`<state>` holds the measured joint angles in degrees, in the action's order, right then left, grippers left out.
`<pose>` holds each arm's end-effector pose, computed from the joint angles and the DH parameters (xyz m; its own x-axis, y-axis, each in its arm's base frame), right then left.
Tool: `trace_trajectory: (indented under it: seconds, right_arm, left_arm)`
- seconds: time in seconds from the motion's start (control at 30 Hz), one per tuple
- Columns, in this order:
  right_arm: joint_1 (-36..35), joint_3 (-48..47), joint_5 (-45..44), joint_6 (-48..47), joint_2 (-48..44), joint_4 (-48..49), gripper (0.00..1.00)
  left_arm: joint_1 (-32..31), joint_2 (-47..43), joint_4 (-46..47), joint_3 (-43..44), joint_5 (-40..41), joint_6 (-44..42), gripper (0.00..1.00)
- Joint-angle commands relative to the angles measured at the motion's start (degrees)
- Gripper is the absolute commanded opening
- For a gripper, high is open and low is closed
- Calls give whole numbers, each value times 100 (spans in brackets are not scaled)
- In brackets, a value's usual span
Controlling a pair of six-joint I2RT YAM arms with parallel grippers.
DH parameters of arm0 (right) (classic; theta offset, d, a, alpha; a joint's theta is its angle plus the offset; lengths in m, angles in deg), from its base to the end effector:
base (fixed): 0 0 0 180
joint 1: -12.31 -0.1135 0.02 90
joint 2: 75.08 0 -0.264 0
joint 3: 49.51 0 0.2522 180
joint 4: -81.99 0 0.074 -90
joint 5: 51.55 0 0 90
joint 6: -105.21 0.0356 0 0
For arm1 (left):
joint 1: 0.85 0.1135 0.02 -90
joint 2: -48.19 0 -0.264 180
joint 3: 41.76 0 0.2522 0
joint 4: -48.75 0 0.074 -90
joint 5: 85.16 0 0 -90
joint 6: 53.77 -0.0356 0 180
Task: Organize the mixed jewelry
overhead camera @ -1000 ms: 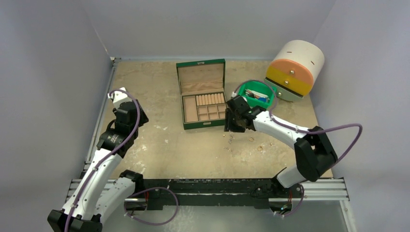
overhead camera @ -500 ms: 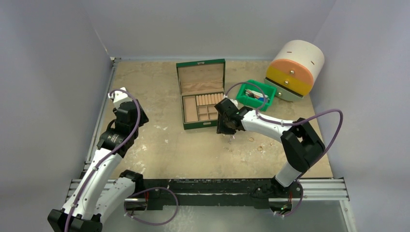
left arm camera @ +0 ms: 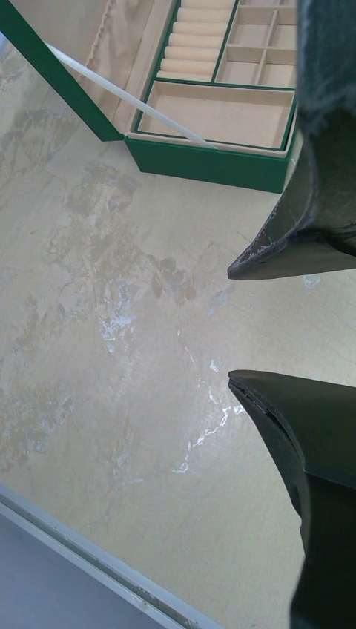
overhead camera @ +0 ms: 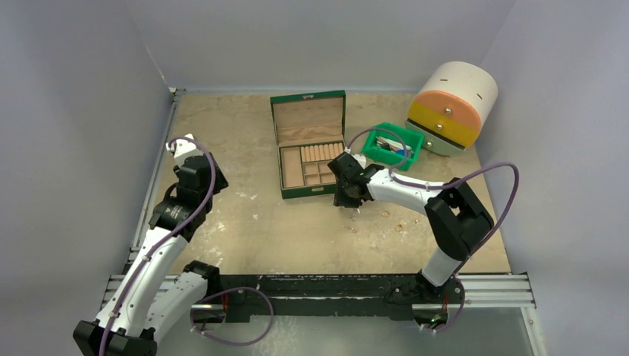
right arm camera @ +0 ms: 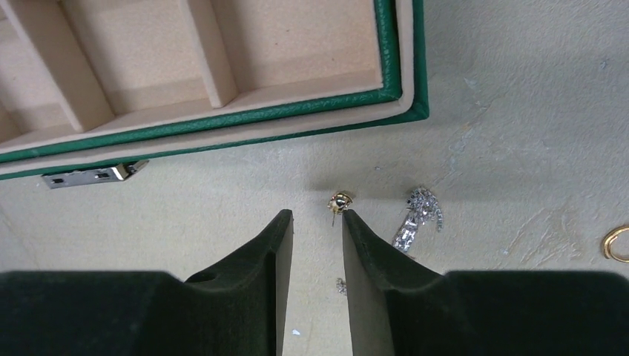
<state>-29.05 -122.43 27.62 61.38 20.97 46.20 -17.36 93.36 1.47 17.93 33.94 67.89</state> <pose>0.2566 0.2170 0.1836 -0.8609 0.1861 -0.4736 0.0647 0.9632 0.2610 0.1645 -0.0307 0.3071 -0.3661 -0.3698 -0.8539 -0.3947 0.8927 -0.2174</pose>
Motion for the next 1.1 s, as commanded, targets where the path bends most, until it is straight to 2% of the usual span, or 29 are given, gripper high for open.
trace_trajectory:
  seconds: [0.0, 0.2, 0.43, 0.77, 1.07]
  right_arm:
    - [-30, -79, -218, 161, 76, -154, 33]
    - [-45, -94, -248, 225, 200, -200, 30]
    - [-54, -96, -278, 260, 221, -232, 21]
    - [-56, -70, -346, 305, 182, -276, 0]
    - [-65, -60, -364, 280, -33, -316, 0]
  left_arm:
    - [25, 1, 256, 98, -19, -134, 47]
    - [31, -8, 255, 93, -19, -134, 47]
    - [32, -28, 255, 98, -1, -135, 47]
    - [29, -35, 258, 96, -1, -134, 47]
    - [34, -44, 250, 98, -1, -134, 47]
